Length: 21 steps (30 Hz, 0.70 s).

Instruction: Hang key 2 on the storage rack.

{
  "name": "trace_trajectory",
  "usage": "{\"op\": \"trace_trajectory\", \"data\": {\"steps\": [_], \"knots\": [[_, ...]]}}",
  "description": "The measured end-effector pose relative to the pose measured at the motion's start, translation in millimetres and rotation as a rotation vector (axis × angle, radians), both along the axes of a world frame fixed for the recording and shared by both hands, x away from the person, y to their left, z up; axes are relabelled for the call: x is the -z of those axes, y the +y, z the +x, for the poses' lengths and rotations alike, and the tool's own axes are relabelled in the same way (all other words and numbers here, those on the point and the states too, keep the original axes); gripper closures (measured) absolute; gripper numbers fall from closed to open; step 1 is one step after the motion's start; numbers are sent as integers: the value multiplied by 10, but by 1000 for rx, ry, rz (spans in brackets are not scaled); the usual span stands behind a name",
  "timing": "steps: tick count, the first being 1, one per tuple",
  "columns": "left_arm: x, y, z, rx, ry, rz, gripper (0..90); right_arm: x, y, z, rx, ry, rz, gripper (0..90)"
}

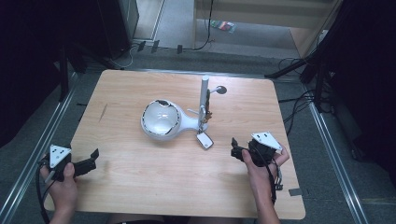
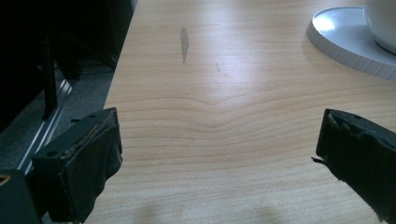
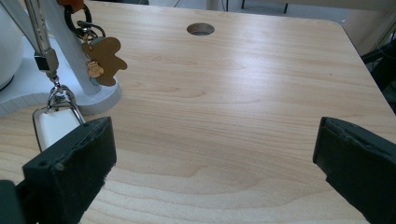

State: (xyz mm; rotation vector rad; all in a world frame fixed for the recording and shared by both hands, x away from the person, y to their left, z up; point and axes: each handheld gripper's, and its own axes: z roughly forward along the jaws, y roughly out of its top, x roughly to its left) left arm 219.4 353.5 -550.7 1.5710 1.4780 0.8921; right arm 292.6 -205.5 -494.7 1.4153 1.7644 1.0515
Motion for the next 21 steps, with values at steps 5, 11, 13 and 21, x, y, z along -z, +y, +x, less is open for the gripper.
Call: {"op": "trace_trajectory", "data": {"steps": [5, 11, 13, 21], "knots": [[2, 19, -6, 6, -10, -23, 3, 34, -73, -30, 6, -4, 18, 0], [1, 26, -8, 7, -11, -25, 3, 91, -150, -84, 5, 1, 14, 0], [1, 26, -8, 7, -11, -22, 3, 112, -195, -104, 6, 6, 19, 0], [1, 27, -11, 7, -13, -25, 3, 190, -405, -203, 18, 20, 41, 0]]}}
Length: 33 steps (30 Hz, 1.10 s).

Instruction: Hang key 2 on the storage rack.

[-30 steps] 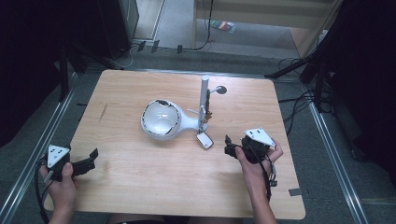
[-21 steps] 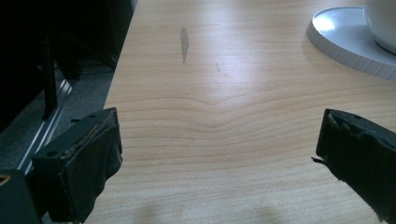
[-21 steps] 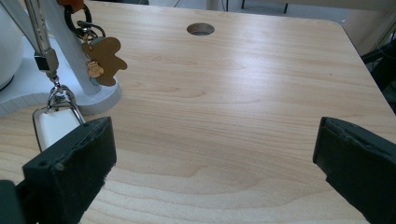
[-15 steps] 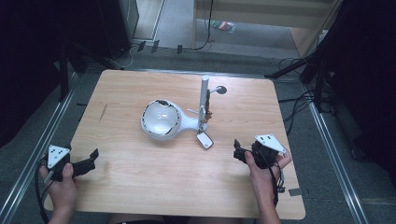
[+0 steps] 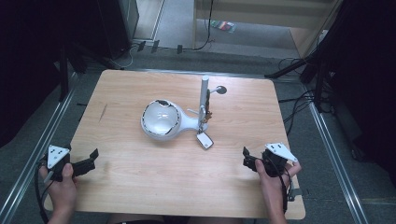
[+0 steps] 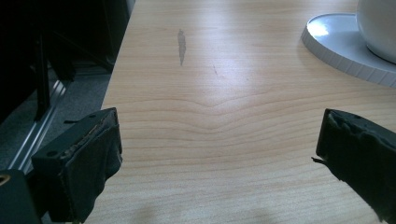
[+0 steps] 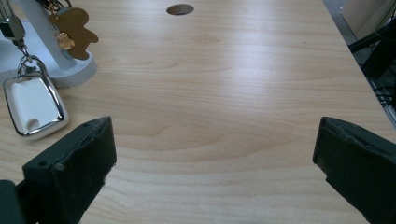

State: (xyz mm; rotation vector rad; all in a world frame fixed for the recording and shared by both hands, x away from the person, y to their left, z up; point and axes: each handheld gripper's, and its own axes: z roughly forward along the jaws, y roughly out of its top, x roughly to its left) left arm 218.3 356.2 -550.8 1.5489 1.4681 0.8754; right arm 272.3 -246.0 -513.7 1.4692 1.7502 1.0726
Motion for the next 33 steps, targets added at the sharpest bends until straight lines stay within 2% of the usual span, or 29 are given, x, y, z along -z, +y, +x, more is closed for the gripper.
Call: {"op": "trace_trajectory", "data": {"steps": [10, 14, 19, 25, 33], "knots": [[0, 2, -5, -1, -5, -3, 3, 66, -354, -149, 45, 0, 30, 0], [-2, 7, -9, 0, -5, -7, 3, 106, -497, -225, 70, 2, 24, 0], [1, 10, -10, -3, -12, -10, 3, 137, -641, -296, 95, 8, 47, 0], [0, 20, -18, -5, -16, -16, 3, 179, -781, -343, 120, 13, 60, 0], [0, 22, -20, -4, -17, -19, 3, 219, -891, -454, 115, 16, 60, 0]]}}
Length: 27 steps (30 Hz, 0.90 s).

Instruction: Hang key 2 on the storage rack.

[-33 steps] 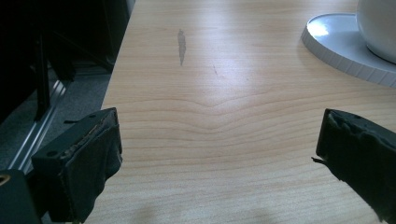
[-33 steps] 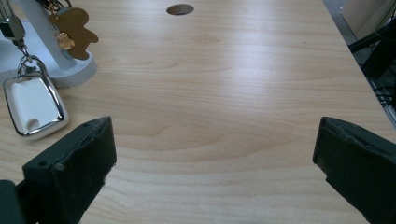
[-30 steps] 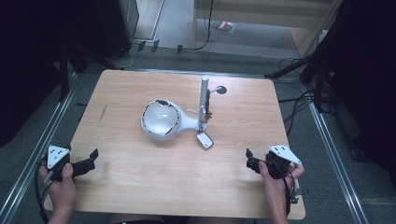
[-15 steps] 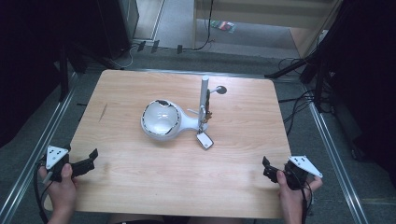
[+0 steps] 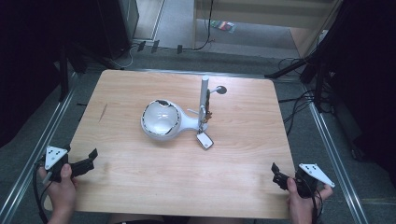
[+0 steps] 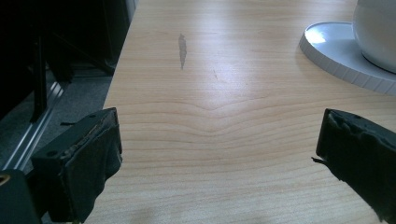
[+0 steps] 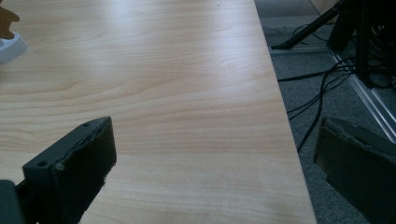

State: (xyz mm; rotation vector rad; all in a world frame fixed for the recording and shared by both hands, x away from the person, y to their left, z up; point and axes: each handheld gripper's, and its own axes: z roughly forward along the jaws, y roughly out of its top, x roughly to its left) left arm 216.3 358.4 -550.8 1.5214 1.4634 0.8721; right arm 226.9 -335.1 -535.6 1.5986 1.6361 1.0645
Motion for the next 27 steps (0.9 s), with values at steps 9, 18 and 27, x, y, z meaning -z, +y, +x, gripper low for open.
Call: {"op": "trace_trajectory", "data": {"steps": [9, 18, 27], "knots": [[1, 9, -6, -7, -8, -13, 3, 55, -151, -112, 13, 16, 26, 0], [1, 10, -11, -6, -11, -9, 3, 104, -226, -201, 4, 31, 54, 0], [0, -8, -24, -7, -23, 4, 3, 119, -224, -186, 7, 43, 61, 0]]}}
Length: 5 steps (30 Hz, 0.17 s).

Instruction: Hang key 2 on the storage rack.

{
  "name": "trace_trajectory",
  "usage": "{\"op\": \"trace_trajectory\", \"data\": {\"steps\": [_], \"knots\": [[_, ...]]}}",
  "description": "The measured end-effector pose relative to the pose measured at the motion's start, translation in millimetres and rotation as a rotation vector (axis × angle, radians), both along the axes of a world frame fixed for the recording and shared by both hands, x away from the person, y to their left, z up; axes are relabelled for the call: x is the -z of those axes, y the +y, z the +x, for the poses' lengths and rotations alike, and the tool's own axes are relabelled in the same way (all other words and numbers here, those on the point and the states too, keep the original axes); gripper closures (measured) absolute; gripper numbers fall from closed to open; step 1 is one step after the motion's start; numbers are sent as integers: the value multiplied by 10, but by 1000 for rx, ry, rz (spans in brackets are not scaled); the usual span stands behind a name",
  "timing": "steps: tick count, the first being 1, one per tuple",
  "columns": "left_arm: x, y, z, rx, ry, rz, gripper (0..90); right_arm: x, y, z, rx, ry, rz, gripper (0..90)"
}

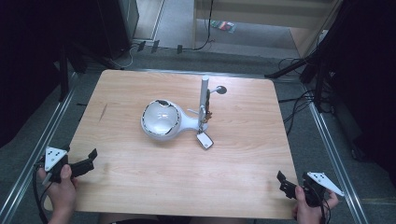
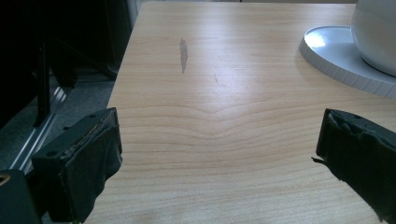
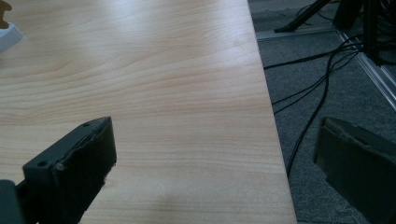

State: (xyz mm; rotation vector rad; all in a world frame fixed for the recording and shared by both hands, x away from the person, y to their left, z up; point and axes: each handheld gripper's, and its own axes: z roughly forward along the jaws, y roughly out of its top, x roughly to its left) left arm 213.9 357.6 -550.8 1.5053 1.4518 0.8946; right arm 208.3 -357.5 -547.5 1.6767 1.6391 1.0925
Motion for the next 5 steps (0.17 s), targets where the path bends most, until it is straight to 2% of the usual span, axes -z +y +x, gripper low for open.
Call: {"op": "trace_trajectory", "data": {"steps": [5], "knots": [[0, -4, 2, -4, 0, 8, 3, 0, -6, 7, 13, 3, 5, 2]]}}
